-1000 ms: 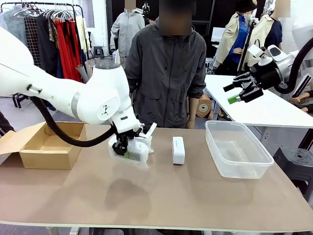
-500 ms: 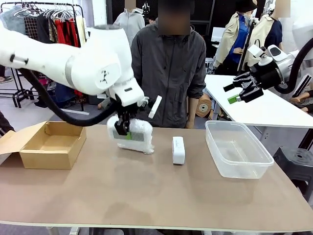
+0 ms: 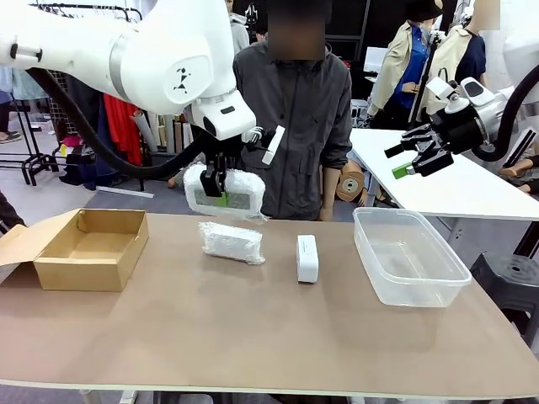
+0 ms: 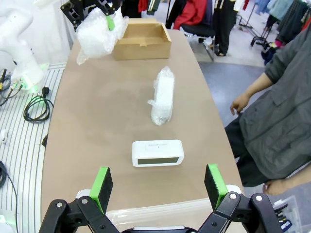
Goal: Separate and place wrapped and unwrapped clocks.
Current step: Pick up the Digital clock indicated by the person, then if the picked Digital clock is wrapped, place it in the Package Box ; if not, place it in the Organizing box.
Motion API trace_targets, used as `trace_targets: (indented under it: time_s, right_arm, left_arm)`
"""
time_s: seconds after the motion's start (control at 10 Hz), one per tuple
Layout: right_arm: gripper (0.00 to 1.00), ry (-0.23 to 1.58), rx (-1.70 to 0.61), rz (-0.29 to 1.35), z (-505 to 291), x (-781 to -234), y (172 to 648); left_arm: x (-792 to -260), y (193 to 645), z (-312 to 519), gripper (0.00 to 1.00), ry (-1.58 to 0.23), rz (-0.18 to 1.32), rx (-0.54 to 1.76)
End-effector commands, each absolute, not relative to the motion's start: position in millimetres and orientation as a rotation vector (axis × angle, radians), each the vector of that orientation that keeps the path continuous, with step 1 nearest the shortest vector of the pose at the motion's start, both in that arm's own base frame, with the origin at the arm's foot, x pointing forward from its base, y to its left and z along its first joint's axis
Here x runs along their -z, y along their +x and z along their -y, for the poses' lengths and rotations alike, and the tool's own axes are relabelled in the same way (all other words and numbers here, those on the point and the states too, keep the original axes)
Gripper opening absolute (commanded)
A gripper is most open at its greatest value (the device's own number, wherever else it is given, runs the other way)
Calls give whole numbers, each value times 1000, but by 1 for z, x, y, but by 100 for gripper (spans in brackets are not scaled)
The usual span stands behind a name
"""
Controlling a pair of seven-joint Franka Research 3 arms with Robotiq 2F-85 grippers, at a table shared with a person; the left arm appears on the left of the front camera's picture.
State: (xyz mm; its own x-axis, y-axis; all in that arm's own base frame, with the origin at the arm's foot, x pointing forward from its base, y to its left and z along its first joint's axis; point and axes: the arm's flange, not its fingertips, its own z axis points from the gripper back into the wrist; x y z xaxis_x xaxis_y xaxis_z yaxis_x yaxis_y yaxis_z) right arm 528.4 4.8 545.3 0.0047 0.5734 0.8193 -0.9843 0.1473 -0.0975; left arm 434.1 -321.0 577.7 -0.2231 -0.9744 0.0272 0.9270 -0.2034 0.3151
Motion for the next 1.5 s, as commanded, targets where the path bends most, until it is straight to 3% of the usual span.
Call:
trace_targets:
  time_s: [0.0,1.2,1.4]
  right_arm:
    - [100,614,-1350,864,-6,-547,527]
    - [100,614,-1350,864,-6,-547,527]
    - [100,614,-1350,864,-6,-547,527]
  left_arm:
    - [-574,435,319,0,203,302,1770]
    - [-570,437,323,0,196,293,1777]
    - [-585,433,297,0,212,284,1510]
